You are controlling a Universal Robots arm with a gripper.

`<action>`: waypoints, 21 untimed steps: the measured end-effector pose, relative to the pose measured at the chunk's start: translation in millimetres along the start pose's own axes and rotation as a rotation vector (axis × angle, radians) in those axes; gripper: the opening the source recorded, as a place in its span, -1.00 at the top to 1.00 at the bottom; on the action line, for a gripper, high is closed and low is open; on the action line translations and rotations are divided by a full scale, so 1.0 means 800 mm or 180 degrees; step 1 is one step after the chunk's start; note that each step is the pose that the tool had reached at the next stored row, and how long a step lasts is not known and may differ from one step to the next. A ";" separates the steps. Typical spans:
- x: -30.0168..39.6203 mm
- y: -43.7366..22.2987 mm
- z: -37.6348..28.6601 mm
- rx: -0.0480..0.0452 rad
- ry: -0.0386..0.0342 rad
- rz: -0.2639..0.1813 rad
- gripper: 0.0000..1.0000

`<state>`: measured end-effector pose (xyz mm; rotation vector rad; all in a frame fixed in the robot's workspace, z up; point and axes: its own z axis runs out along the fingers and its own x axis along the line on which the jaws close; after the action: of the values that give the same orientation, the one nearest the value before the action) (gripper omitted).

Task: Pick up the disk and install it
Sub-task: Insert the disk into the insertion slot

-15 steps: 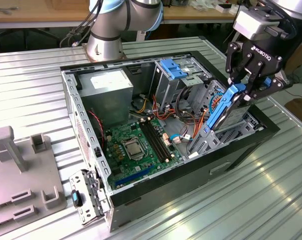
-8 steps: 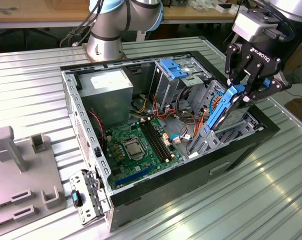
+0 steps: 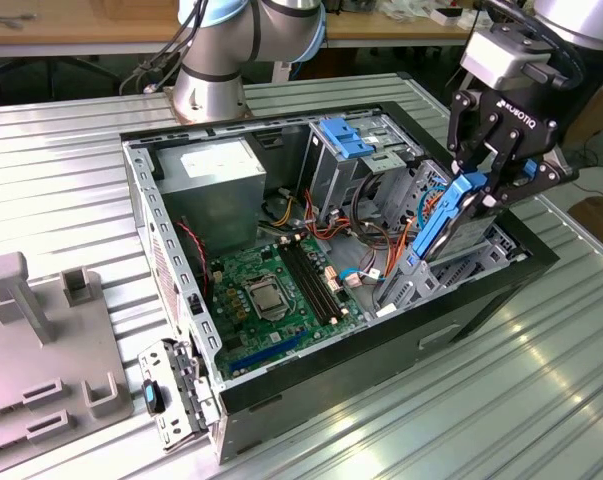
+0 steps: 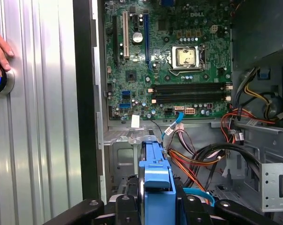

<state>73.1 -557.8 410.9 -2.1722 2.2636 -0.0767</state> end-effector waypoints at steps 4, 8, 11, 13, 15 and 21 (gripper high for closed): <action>-0.0001 0.0001 0.0024 0.0000 0.0000 0.0000 0.26; -0.0001 0.0002 0.0046 0.0000 0.0000 0.0000 0.26; -0.0002 0.0002 0.0061 0.0000 0.0000 0.0000 0.26; -0.0002 0.0003 0.0075 0.0000 0.0000 0.0000 0.26; -0.0003 0.0003 0.0085 0.0000 0.0000 0.0000 0.26; -0.0004 0.0005 0.0128 0.0000 0.0000 0.0000 0.26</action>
<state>73.1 -557.8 400.6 -2.1722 2.2635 -0.0768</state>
